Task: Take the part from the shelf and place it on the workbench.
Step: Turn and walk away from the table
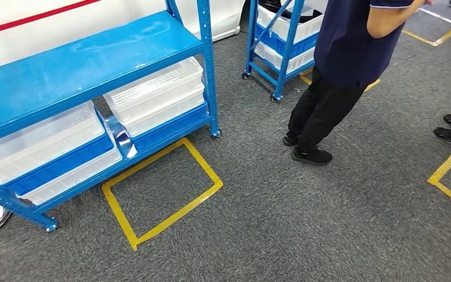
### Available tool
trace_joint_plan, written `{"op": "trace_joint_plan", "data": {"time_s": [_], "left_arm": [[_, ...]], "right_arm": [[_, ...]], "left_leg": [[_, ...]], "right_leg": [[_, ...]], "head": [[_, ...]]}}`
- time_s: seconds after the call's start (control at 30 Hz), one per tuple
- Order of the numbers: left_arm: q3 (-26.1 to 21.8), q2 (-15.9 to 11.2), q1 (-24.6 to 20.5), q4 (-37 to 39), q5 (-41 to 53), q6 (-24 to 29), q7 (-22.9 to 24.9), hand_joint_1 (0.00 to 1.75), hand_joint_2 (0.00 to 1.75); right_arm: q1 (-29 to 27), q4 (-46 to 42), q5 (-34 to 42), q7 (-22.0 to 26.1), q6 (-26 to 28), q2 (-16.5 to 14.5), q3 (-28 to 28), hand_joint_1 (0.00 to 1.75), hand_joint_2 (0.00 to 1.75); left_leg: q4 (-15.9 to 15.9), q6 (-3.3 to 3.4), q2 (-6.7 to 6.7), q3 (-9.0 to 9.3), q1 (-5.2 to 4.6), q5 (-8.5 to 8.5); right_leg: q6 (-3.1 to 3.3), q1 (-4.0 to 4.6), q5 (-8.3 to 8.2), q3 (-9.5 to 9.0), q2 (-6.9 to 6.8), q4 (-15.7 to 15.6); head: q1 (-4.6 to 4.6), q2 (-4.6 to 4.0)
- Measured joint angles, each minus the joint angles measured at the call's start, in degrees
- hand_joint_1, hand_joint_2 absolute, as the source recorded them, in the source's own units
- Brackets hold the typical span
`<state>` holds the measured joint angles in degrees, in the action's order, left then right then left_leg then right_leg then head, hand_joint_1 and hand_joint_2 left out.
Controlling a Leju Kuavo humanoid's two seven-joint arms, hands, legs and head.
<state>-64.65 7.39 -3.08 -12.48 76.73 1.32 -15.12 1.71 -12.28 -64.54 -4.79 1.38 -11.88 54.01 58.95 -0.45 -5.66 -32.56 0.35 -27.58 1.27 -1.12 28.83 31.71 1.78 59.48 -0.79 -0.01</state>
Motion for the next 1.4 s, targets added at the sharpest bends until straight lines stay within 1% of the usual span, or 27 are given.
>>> {"op": "trace_joint_plan", "data": {"time_s": [0.07, 0.13, 0.17, 0.2, 0.23, 0.27, 0.33, 0.4, 0.47, 0.53, 0.6, 0.67, 0.7, 0.73, 0.77, 0.83, 0.9, 0.97, 1.0, 1.07, 1.13, 1.17, 1.2, 1.23, 1.27, 1.33, 1.4], "left_arm": [[0.0, 0.0, -0.1, 0.0, 0.0, 0.0, 0.0, 0.0, 0.0], [0.0, 0.0, -0.3, 0.0, 0.0, 0.0, 0.0, 0.0, 0.0], [0.0, 0.0, -0.2, 0.0, 0.0, 0.0, 0.0, 0.0, 0.0], [0.0, 0.0, -0.2, 0.0, 0.0, 0.0, 0.0, 0.0, 0.0], [0.0, 0.0, -0.1, 0.0, 0.0, 0.0, 0.0, 0.0, 0.0], [0.0, 0.0, 0.0, 0.0, 0.0, 0.0, 0.0, 0.0, 0.0], [0.0, 0.0, 0.0, 0.0, 0.0, 0.0, 0.0, 0.0, 0.0], [0.0, 0.0, -0.1, 0.0, 0.0, 0.0, 0.0, 0.0, 0.0], [0.0, 0.0, -0.1, 0.0, 0.0, 0.0, 0.0, 0.0, 0.0], [0.0, 0.0, 0.0, 0.0, 0.0, 0.0, 0.0, 0.0, 0.0], [0.0, 0.0, -0.1, 0.0, 0.0, 0.0, 0.0, 0.0, 0.0], [0.0, 0.0, -0.2, 0.0, 0.0, 0.0, 0.0, 0.0, 0.0], [0.0, 0.0, -0.2, 0.0, 0.0, 0.0, 0.0, 0.0, 0.0], [0.0, 0.0, -0.2, 0.0, 0.0, 0.0, 0.0, 0.0, 0.0], [0.0, 0.0, -0.2, 0.0, 0.0, 0.0, 0.0, 0.0, 0.0], [0.0, 0.0, -0.2, 0.0, 0.0, 0.0, 0.0, 0.0, 0.0], [0.0, 0.1, -0.2, 0.0, 0.0, -0.1, 0.0, 0.0, 0.0], [0.0, 0.1, -0.1, 0.0, 0.0, -0.1, 0.0, 0.0, 0.0], [0.0, 0.1, 0.0, 0.0, 0.0, -0.1, 0.0, 0.0, 0.0], [0.0, 0.1, 0.0, 0.0, 0.0, -0.1, 0.0, 0.0, 0.0], [0.0, 0.1, -0.2, 0.0, 0.0, -0.1, 0.0, 0.0, 0.0], [0.0, 0.1, -0.2, 0.0, 0.0, -0.1, 0.0, 0.0, 0.0], [0.0, 0.1, -0.2, 0.0, 0.0, -0.1, 0.0, 0.0, 0.0], [0.0, 0.1, -0.1, 0.0, 0.0, -0.1, 0.0, 0.0, 0.0], [0.0, 0.1, 0.0, 0.0, 0.1, -0.2, -0.1, 0.0, 0.0], [0.0, 0.1, 0.1, 0.0, 0.1, -0.3, -0.3, 0.0, 0.0], [0.0, 0.1, -0.1, 0.0, 0.2, -0.3, -0.4, 0.0, 0.0]], "right_arm": [[-0.1, 0.0, 0.0, 0.0, 0.0, 0.0, 0.0, 0.0, 0.0], [-0.2, 0.0, 0.0, 0.0, 0.0, 0.0, 0.0, 0.0, 0.0], [-0.3, 0.0, 0.0, 0.0, 0.0, 0.0, 0.0, 0.0, 0.0], [-0.2, 0.0, 0.0, 0.0, 0.0, 0.0, 0.0, 0.0, 0.0], [-0.2, 0.0, 0.0, 0.0, 0.0, 0.0, 0.0, 0.0, 0.0], [-0.2, 0.0, 0.0, 0.0, 0.0, 0.0, 0.0, 0.0, 0.0], [-0.1, 0.0, 0.0, 0.0, 0.0, 0.0, 0.0, 0.0, 0.0], [0.0, 0.0, 0.0, 0.0, 0.0, 0.0, 0.0, 0.0, 0.0], [0.2, 0.0, 0.0, 0.0, 0.0, 0.0, 0.0, 0.0, 0.0], [0.3, 0.0, 0.0, 0.1, 0.0, -0.1, 0.0, 0.0, 0.0], [0.1, 0.0, 0.0, 0.1, 0.0, -0.1, 0.0, 0.0, 0.0], [0.0, 0.0, 0.0, 0.0, 0.0, -0.1, 0.0, 0.0, 0.0], [0.0, 0.0, 0.0, 0.0, 0.0, -0.1, 0.0, 0.0, 0.0], [0.0, 0.0, 0.0, 0.0, 0.0, 0.0, 0.0, 0.0, 0.0], [0.0, 0.0, 0.0, 0.0, 0.0, 0.0, 0.0, 0.0, 0.0], [-0.2, 0.0, 0.0, 0.0, 0.0, 0.0, 0.0, 0.0, 0.0], [-0.2, 0.0, 0.0, 0.0, 0.0, 0.1, 0.0, 0.0, 0.0], [0.0, 0.0, 0.0, 0.0, 0.0, 0.1, 0.0, 0.0, 0.0], [0.1, 0.0, 0.0, 0.0, 0.0, 0.1, 0.0, 0.0, 0.0], [0.0, 0.0, 0.0, 0.0, 0.0, 0.1, 0.0, 0.0, 0.0], [-0.2, 0.0, 0.0, 0.0, 0.0, 0.1, 0.0, 0.0, 0.0], [-0.3, 0.0, 0.0, 0.0, 0.0, 0.1, 0.0, 0.0, 0.0], [-0.3, 0.0, 0.0, 0.0, 0.0, 0.1, 0.0, 0.0, 0.0], [-0.3, 0.0, 0.0, 0.0, 0.0, 0.1, 0.0, 0.0, 0.0], [-0.3, 0.0, 0.0, 0.0, -0.1, 0.1, 0.0, 0.0, 0.0], [-0.2, 0.0, 0.0, 0.0, -0.1, 0.0, 0.0, 0.0, 0.0], [-0.2, 0.0, 0.0, 0.0, -0.1, 0.0, 0.0, 0.0, 0.0]], "left_leg": [[5.0, -0.47, 3.07, -2.29, -0.03, -2.9], [12.7, -0.88, 4.84, -6.15, 0.13, -6.43], [15.2, -0.98, 5.09, -7.41, 0.21, -7.05], [15.6, -1.0, 5.24, -7.62, 0.26, -6.54], [13.5, -0.91, 5.48, -6.51, 0.28, -4.9], [9.4, -0.67, 6.1, -4.37, 0.23, -2.66], [1.6, 0.09, 8.46, -0.41, -0.22, 0.17], [-0.8, 0.73, 9.56, 0.6, -0.74, 0.42], [-1.3, 1.27, 8.42, 0.77, -0.66, 0.69], [-2.3, 1.95, 7.23, 1.42, -0.23, 1.23], [-2.7, 2.34, 6.08, 1.67, -0.06, 1.56], [-2.6, 2.45, 4.68, 1.55, -0.13, 1.52], [-2.5, 2.46, 3.89, 1.57, -0.16, 1.45], [-2.3, 2.42, 3.04, 1.64, -0.16, 1.34], [-2.1, 2.33, 2.17, 1.76, -0.15, 1.18], [-1.6, 1.94, 0.68, 1.78, -0.15, 0.8], [-1.3, 1.32, -0.36, 1.44, -0.16, 0.6], [-1.4, 0.56, -1.18, 1.11, -0.08, 0.61], [-1.1, 0.22, -0.74, 1.0, -0.04, 0.42], [1.9, -0.4, 1.9, -0.37, -0.07, -1.55], [9.2, -0.94, 4.53, -4.0, 0.09, -5.21], [12.9, -1.18, 4.95, -5.93, 0.23, -6.6], [15.0, -1.32, 5.13, -7.08, 0.33, -6.93], [14.9, -1.37, 5.29, -7.11, 0.38, -6.12], [12.3, -1.3, 5.62, -5.84, 0.37, -4.28], [4.0, -0.68, 7.51, -1.57, 0.11, -0.39], [-0.7, 0.16, 9.12, 0.78, -0.3, 1.0]], "right_leg": [[0.65, -0.03, -0.02, -0.18, -1.49, -0.3], [0.92, 0.18, 0.16, -0.21, -3.05, -0.3], [0.95, 0.26, 0.28, -0.27, -3.83, -0.3], [0.93, 0.31, 0.41, -0.4, -4.54, -0.3], [0.86, 0.34, 0.57, -0.62, -5.23, -0.3], [0.74, 0.37, 0.76, -0.93, -5.88, -0.3], [0.32, 0.49, 1.16, -1.49, -7.0, -0.3], [-0.31, 0.52, 1.39, -1.83, -7.92, -0.4], [-1.03, 0.42, 1.56, -2.31, -8.54, -0.7], [-1.58, 0.36, 2.98, -2.03, -6.34, 0.9], [-1.77, 0.3, 6.39, 0.81, -3.03, 6.8], [-1.82, 0.29, 8.83, 4.63, -2.02, 13.7], [-1.83, 0.29, 8.45, 5.6, -1.93, 15.0], [-1.8, 0.27, 6.83, 5.49, -1.84, 13.9], [-1.71, 0.24, 4.31, 4.32, -1.52, 10.7], [-1.4, 0.18, 0.47, 1.3, 0.46, 3.2], [-1.07, 0.27, -0.44, 0.15, 1.69, 0.1], [-0.57, 0.35, -0.53, 0.1, 0.78, -0.1], [-0.2, 0.29, -0.61, -0.05, 0.21, -0.4], [0.56, 0.1, -0.72, -0.39, -1.15, -0.9], [1.01, 0.22, -0.56, -0.5, -2.64, -1.0], [1.06, 0.29, -0.46, -0.52, -3.43, -1.0], [1.06, 0.34, -0.33, -0.57, -4.19, -1.0], [1.01, 0.36, -0.18, -0.69, -4.91, -0.9], [0.91, 0.37, 0.0, -0.9, -5.59, -0.9], [0.57, 0.46, 0.43, -1.49, -6.84, -0.9], [-0.04, 0.62, 0.79, -1.92, -7.82, -0.9]], "head": [[0.05, -0.01], [0.07, -0.01], [0.07, -0.01], [0.07, -0.01], [0.07, -0.01], [0.07, -0.01], [0.06, 0.0], [0.06, 0.0], [0.07, -0.01], [0.02, -0.01], [-0.02, -0.01], [-0.01, -0.01], [-0.01, -0.01], [-0.01, 0.0], [-0.01, -0.01], [-0.02, 0.0], [-0.01, 0.0], [0.0, -0.01], [-0.01, -0.01], [0.04, -0.01], [0.07, 0.0], [0.07, -0.01], [0.07, -0.01], [0.08, -0.01], [0.08, -0.01], [0.08, -0.01], [0.05, -0.01]]}}
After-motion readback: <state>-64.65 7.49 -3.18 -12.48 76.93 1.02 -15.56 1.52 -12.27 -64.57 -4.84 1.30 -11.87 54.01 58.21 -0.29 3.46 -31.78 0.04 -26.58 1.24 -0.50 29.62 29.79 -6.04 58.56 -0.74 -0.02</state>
